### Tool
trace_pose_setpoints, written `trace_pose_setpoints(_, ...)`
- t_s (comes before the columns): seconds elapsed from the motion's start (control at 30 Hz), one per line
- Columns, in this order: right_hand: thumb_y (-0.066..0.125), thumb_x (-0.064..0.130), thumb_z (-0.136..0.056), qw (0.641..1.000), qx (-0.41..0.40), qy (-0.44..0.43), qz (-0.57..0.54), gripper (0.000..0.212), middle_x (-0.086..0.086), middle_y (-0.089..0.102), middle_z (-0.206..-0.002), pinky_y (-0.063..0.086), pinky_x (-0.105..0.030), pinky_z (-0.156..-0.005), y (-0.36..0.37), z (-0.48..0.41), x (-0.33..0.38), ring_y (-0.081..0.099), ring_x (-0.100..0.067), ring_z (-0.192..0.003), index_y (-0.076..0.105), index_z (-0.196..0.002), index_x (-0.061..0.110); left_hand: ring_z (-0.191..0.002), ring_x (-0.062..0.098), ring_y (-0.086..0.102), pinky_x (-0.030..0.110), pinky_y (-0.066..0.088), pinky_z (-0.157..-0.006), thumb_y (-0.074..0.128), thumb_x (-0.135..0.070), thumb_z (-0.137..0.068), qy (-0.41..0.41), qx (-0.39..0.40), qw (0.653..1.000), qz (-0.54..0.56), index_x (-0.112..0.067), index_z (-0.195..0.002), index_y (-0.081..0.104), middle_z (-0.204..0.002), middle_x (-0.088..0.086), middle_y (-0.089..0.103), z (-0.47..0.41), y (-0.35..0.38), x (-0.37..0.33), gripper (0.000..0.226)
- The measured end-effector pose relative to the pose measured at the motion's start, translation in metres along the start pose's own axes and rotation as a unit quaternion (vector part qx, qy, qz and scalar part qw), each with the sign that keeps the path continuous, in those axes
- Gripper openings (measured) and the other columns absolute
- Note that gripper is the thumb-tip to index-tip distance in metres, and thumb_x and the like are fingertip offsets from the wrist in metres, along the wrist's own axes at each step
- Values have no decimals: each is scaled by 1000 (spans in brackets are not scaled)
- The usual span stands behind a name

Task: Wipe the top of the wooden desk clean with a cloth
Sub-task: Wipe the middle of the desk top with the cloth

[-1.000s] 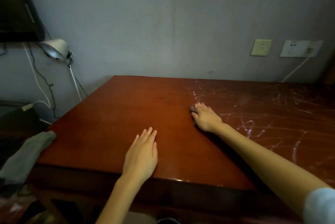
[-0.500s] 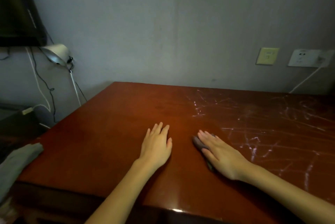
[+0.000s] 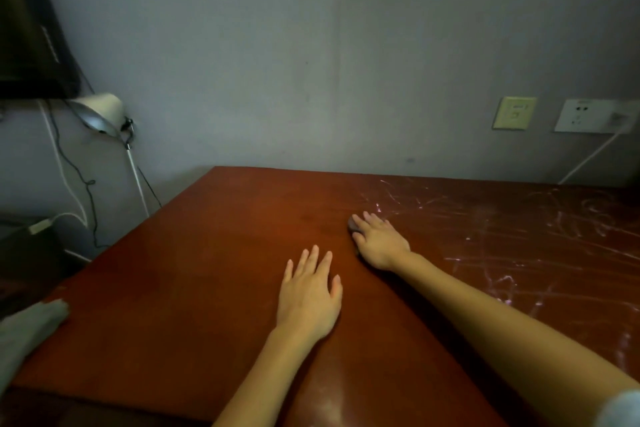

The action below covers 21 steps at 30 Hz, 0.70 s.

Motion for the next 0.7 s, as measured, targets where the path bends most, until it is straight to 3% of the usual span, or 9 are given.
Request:
trace_pose_setpoints(0.23,22,37,-103,989,3,-145,-4,47,7,4,-160,-2,-25,-117,-2,87,2,3,-9,-147,14,-149,40,-148,12,-2,34,-1,-120,21,-42,-103,0,3,1000,2,-26,-154,11,-161,-3,2,0,3,1,54)
trace_pose_setpoints(0.37,22,35,-103,998,-8,-70,8,47,4,5,-159,1,-25,-117,-15,99,-52,6,-11,-147,14,-149,35,-148,12,-3,34,-3,-120,19,-43,-103,5,4,1000,6,-26,-154,8,-161,-4,0,0,3,1,55)
trace_pose_setpoints(0.5,20,32,-103,999,-21,48,14,50,-6,9,-160,4,-32,-119,-17,49,-84,10,-19,-147,15,-152,22,-148,12,-4,33,-3,-121,20,-43,-103,4,-5,1000,12,-27,-154,8,-161,-4,-1,2,2,1,55)
trace_pose_setpoints(0.6,20,32,-102,994,-27,100,20,53,-11,10,-159,6,-37,-119,-14,-1,-77,10,-23,-147,15,-152,15,-148,11,-3,33,-3,-121,21,-43,-102,2,-11,1000,22,-27,-154,10,-161,-4,1,2,0,0,55)
trace_pose_setpoints(0.7,21,29,-101,995,-30,95,10,54,-13,8,-159,6,-39,-121,-12,-38,-47,9,-26,-147,15,-151,12,-148,11,-1,33,-1,-121,23,-43,-102,-1,-17,999,29,-27,-153,12,-161,-4,3,2,-1,-1,55)
Point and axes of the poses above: each hand's wrist, its own z-axis away from the middle knuckle, its own y-axis out of the palm, x = y × z, the point moved 6 cm from there along -z, towards the middle knuckle
